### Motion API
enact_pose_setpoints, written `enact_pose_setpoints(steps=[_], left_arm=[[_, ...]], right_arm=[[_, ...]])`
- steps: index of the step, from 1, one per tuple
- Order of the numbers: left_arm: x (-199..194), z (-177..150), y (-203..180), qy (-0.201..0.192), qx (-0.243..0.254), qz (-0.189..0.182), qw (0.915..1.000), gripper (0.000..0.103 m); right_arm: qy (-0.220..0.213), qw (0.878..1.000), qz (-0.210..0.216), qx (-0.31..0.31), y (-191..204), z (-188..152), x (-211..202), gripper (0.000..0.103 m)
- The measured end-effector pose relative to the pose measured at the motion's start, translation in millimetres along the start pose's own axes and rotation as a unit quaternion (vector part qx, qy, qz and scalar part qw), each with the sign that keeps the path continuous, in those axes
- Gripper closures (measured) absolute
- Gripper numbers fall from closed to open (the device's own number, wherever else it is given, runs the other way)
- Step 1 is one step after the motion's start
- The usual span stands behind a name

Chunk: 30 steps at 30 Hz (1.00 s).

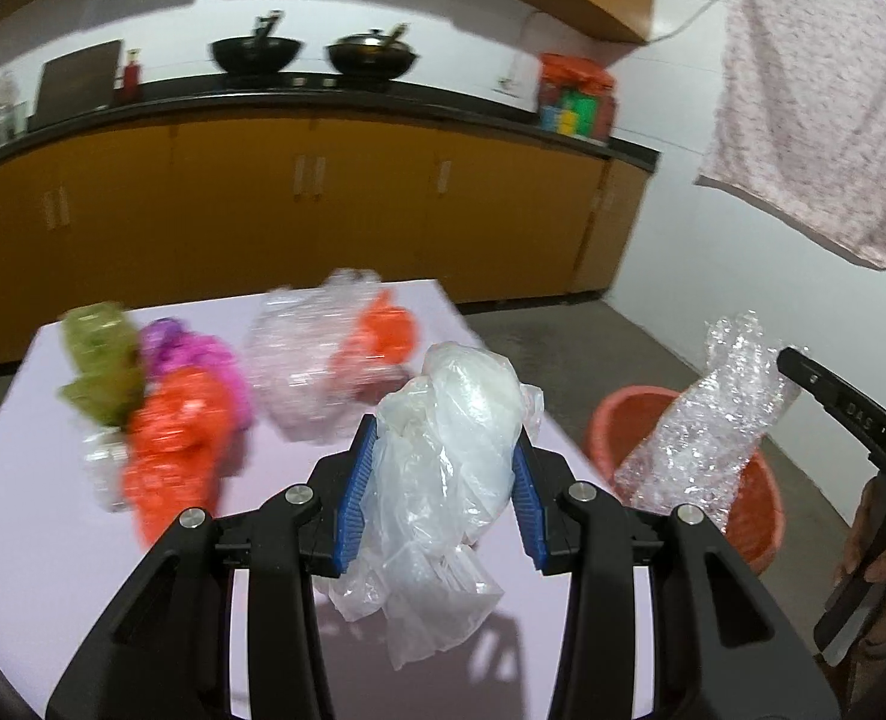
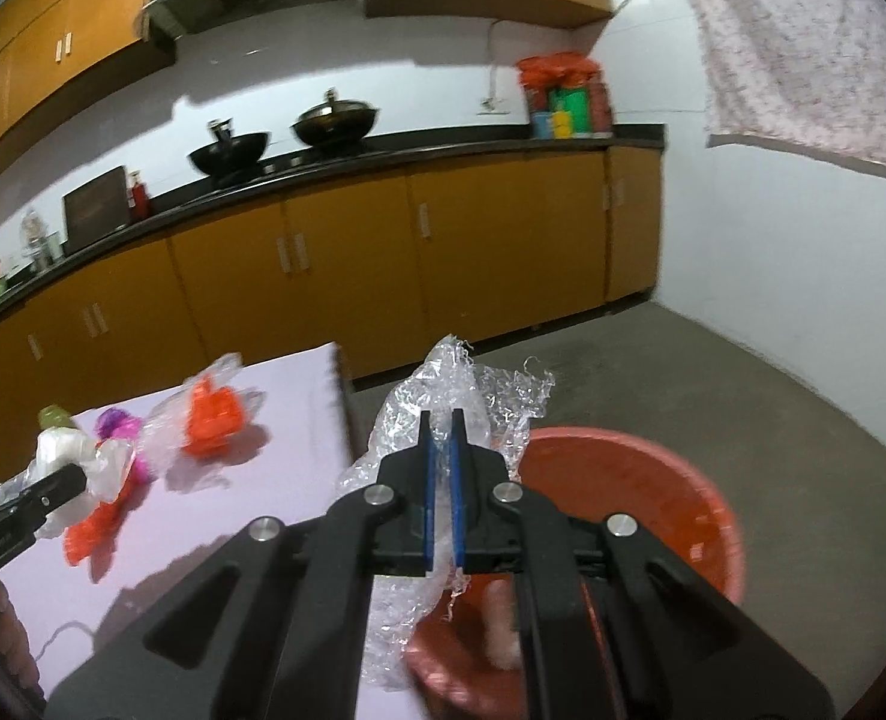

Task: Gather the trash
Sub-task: 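Lift the clear bag with the left tool while the right tool grasps bubble wrap, then carry both items over the wastebasket and open both tools to drop them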

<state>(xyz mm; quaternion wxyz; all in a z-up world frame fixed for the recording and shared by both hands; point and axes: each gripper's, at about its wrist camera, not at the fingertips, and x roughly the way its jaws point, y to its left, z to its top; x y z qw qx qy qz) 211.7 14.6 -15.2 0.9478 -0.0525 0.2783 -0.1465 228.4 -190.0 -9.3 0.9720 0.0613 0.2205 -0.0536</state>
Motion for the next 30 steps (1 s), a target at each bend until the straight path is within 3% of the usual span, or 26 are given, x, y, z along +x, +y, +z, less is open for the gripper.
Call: enact_pose_setpoints(steps=[13, 30], left_arm=[[42.9, -3.0, -86.1, 0.023, 0.039, -0.068, 0.9966, 0.061], [73.6, -19.5, -129.6, 0.052, 0.068, -0.096, 0.9918, 0.061]], right_arm=[[-0.015, 0.998, -0.055, 0.007, -55.0, -0.8, -3.2, 0.097], [-0.013, 0.996, -0.080, 0.026, -89.7, -9.5, 2.8, 0.097]])
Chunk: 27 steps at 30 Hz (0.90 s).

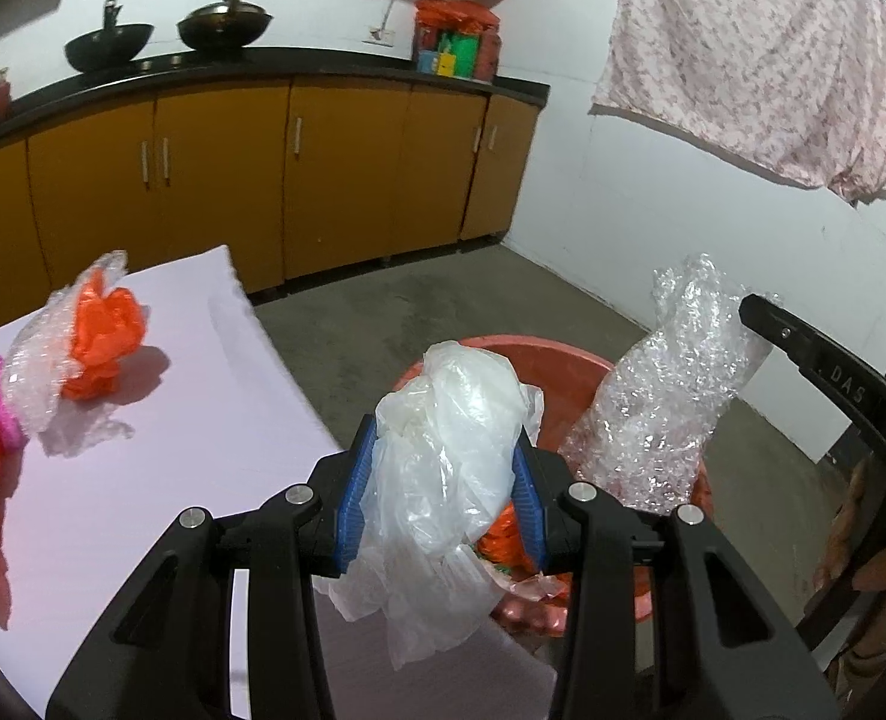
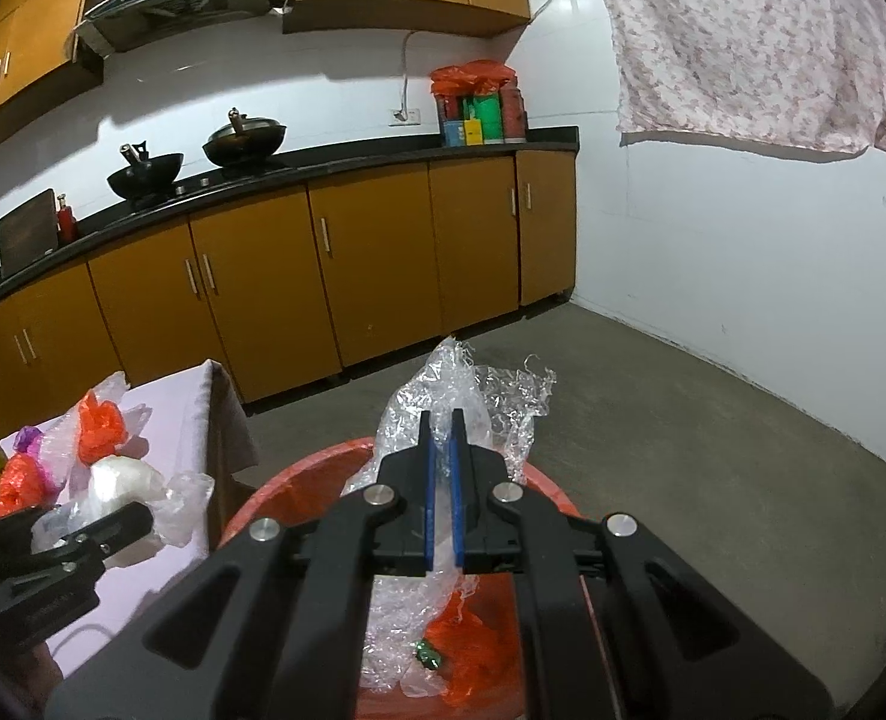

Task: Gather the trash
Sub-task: 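Carry both items over the wastebasket and open both tools to drop them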

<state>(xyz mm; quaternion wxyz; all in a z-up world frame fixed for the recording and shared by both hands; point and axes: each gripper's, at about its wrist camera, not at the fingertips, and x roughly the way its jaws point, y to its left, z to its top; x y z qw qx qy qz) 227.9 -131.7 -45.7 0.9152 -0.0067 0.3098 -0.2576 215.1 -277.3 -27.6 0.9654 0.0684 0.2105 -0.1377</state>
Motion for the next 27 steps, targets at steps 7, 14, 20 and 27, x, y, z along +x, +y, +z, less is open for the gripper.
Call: enact_pose_setpoints(steps=[7, 14, 20, 27], left_arm=[[20.7, 1.1, -15.8, 0.012, 0.015, -0.011, 0.9997, 0.061], [36.9, 1.1, -31.2, 0.025, 0.032, -0.016, 0.9990, 0.061], [40.5, 0.6, -31.6, 0.031, 0.032, -0.018, 0.9989, 0.038], [34.1, 0.7, -10.1, 0.029, 0.009, 0.001, 0.9996, 0.032]], right_arm=[[0.005, 1.000, -0.010, 0.003, -9.5, -5.2, 4.7, 0.097], [0.009, 1.000, -0.013, 0.007, -16.4, -8.6, 8.2, 0.097], [0.016, 1.000, 0.001, 0.009, -15.6, -11.3, 11.2, 0.093], [0.007, 1.000, 0.004, 0.015, -17.6, -13.7, 4.0, 0.063]])
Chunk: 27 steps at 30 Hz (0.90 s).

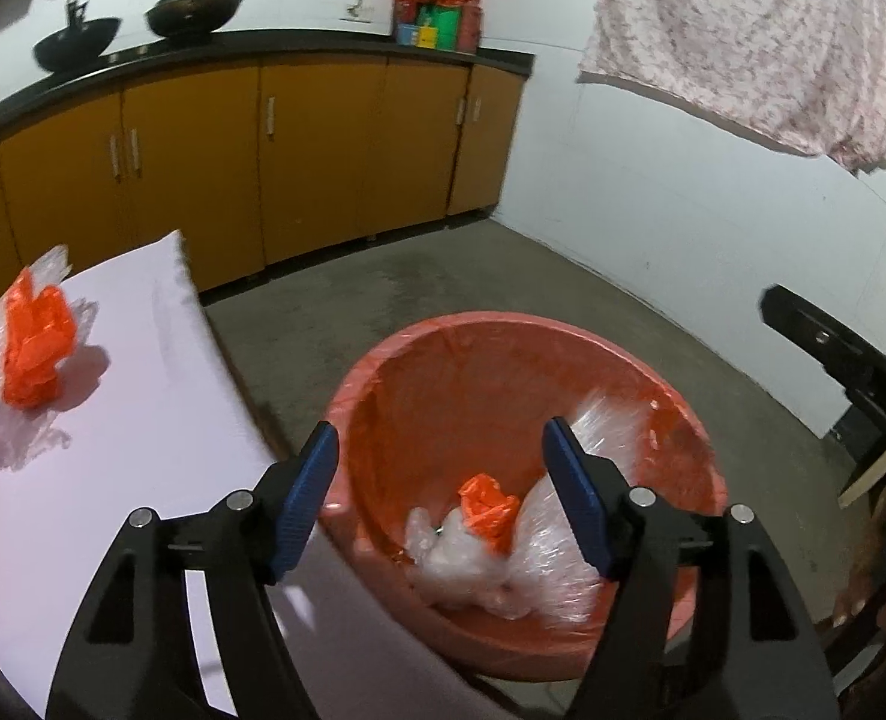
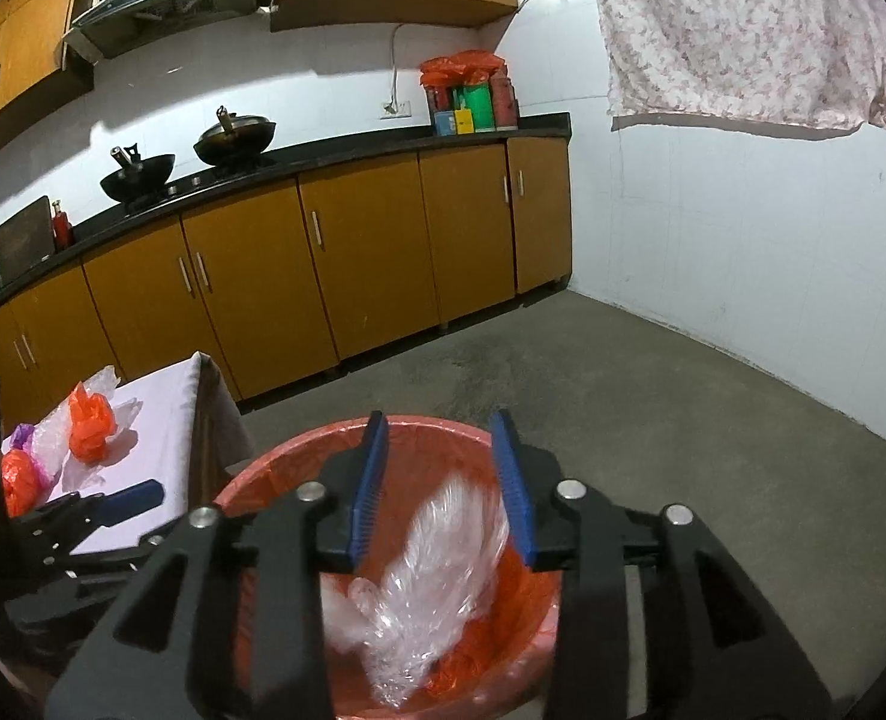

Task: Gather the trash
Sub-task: 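Carry both items over the wastebasket and open both tools to drop them, then return both tools to the table and grasp an orange bag with the left tool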

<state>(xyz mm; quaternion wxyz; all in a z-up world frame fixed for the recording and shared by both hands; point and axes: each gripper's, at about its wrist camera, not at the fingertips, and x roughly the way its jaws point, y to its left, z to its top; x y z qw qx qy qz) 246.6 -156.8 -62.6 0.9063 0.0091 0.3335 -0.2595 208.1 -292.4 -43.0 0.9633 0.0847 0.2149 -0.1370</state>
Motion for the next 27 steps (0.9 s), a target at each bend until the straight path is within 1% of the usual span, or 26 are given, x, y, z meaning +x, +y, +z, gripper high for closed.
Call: enact_pose_setpoints(steps=[2, 4, 6, 12, 14, 15, 17, 20, 22, 23, 24, 27], left_arm=[[-3.2, 0.0, 8.7, -0.001, -0.011, 0.005, 0.9999, 0.031], [-5.9, -1.4, 14.2, -0.002, -0.017, 0.008, 0.9998, 0.030], [-9.7, -2.5, 20.7, -0.004, -0.022, 0.015, 0.9996, 0.030], [-24.9, -7.0, 35.4, -0.013, -0.035, 0.031, 0.9988, 0.028], [-31.2, -8.2, 41.9, -0.017, -0.040, 0.039, 0.9983, 0.027], [-33.8, -8.5, 44.7, -0.019, -0.041, 0.042, 0.9981, 0.026], [-41.6, -11.3, 51.3, -0.024, -0.047, 0.052, 0.9972, 0.025], [-58.0, -18.3, 67.8, -0.033, -0.053, 0.074, 0.9953, 0.023], [-69.0, -23.1, 78.2, -0.039, -0.056, 0.094, 0.9932, 0.022], [-76.0, -26.1, 85.4, -0.044, -0.059, 0.107, 0.9916, 0.020], [-83.2, -29.6, 92.9, -0.049, -0.063, 0.119, 0.9897, 0.017], [-106.1, -41.9, 122.2, -0.063, -0.078, 0.169, 0.9805, 0.013]], right_arm=[[-0.004, 1.000, -0.001, 0.000, 0.8, 0.7, -2.4, 0.053], [-0.007, 1.000, 0.001, 0.000, 1.8, 1.8, -4.0, 0.048], [-0.009, 1.000, 0.004, -0.005, 6.1, 2.0, -6.0, 0.045], [-0.014, 1.000, 0.017, -0.022, 21.1, 0.2, -12.1, 0.032], [-0.015, 0.999, 0.020, -0.026, 27.2, 0.2, -13.8, 0.027], [-0.016, 0.999, 0.021, -0.027, 30.0, 0.0, -14.6, 0.026], [-0.016, 0.999, 0.026, -0.029, 36.0, -0.2, -16.2, 0.018], [-0.016, 0.999, 0.034, -0.031, 46.5, -1.6, -18.6, 0.013], [-0.012, 0.999, 0.041, -0.033, 55.9, -2.5, -19.5, 0.012], [-0.012, 0.998, 0.043, -0.035, 59.9, -3.8, -19.9, 0.012], [-0.010, 0.998, 0.048, -0.036, 65.3, -4.9, -20.3, 0.011], [-0.006, 0.997, 0.063, -0.038, 81.2, -9.4, -21.7, 0.010]])
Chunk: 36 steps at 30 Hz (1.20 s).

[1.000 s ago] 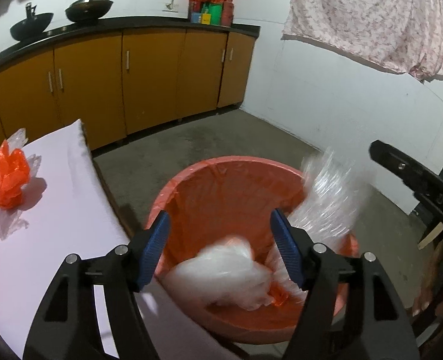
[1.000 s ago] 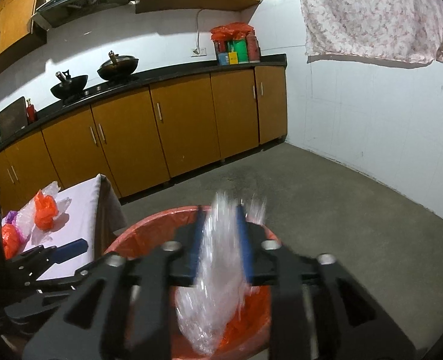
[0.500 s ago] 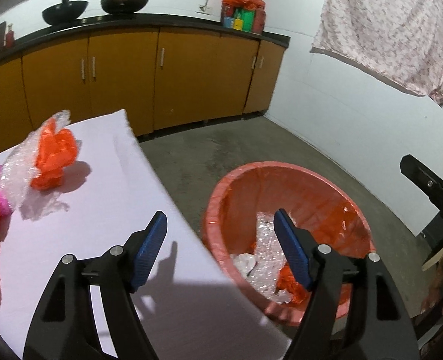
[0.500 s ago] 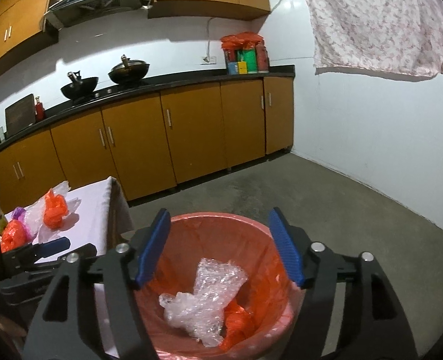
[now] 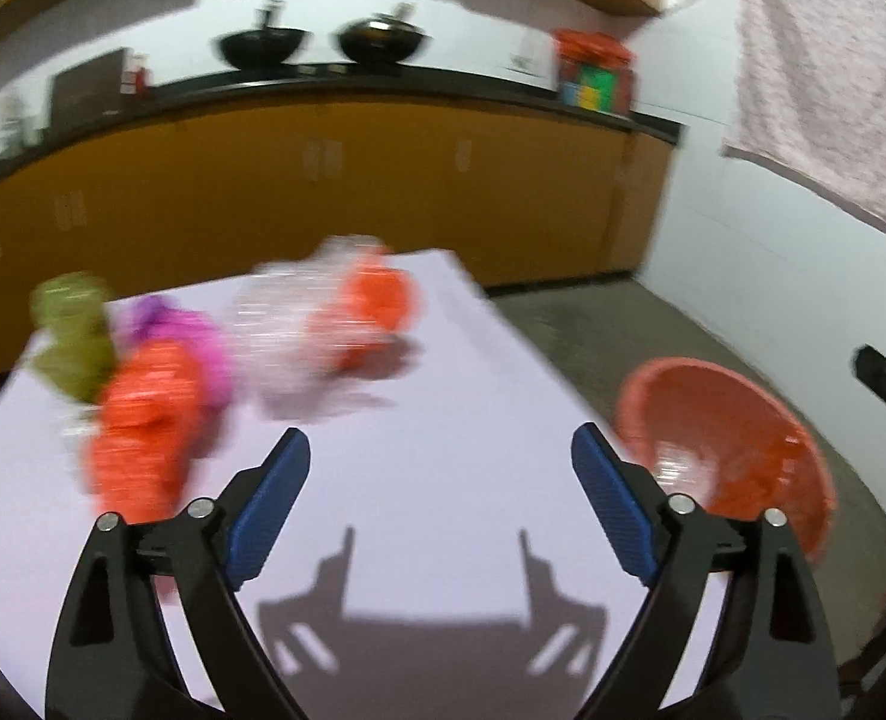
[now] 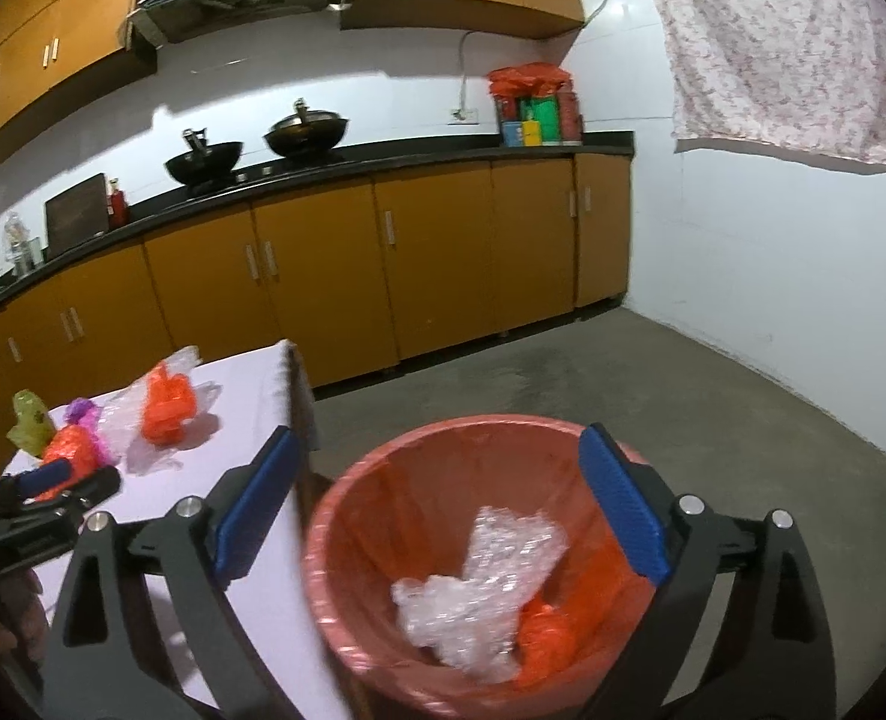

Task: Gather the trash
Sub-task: 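Return both tools to the table and grasp an orange bag with the left tool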

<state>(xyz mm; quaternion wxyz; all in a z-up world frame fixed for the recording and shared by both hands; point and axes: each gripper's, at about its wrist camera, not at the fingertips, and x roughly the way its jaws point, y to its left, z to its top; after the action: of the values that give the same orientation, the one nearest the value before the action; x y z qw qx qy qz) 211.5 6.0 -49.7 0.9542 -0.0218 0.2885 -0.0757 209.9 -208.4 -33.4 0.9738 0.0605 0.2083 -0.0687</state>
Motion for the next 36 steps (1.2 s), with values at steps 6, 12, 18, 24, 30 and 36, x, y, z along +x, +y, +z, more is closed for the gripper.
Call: enact_pose_setpoints(steps=[6, 12, 18, 24, 30, 36], left_arm=[[-6.5, -10.5, 74.3, 0.002, -0.024, 0.104, 0.9943, 0.009], [4.4, -12.1, 116.8, 0.017, -0.043, 0.151, 0.9876, 0.009], [20.2, -8.8, 134.6, 0.031, -0.036, 0.152, 0.9873, 0.009], [37.9, -5.1, 139.3, 0.048, -0.026, 0.135, 0.9893, 0.016], [53.7, -8.1, 141.8, 0.074, -0.029, 0.117, 0.9899, 0.025], [61.5, -14.9, 147.6, 0.095, -0.040, 0.094, 0.9903, 0.060]], right_arm=[[0.013, 0.999, 0.048, 0.009, 37.7, -7.1, 5.1, 0.005], [0.050, 0.995, 0.083, 0.003, 87.9, -16.4, 16.4, 0.004], [0.064, 0.993, 0.098, -0.025, 128.2, -26.8, 19.2, 0.004], [0.078, 0.990, 0.116, -0.021, 146.6, -28.7, 28.6, 0.004], [0.084, 0.989, 0.118, -0.030, 157.4, -30.6, 36.1, 0.004], [0.083, 0.988, 0.122, -0.036, 166.7, -31.4, 43.9, 0.004]])
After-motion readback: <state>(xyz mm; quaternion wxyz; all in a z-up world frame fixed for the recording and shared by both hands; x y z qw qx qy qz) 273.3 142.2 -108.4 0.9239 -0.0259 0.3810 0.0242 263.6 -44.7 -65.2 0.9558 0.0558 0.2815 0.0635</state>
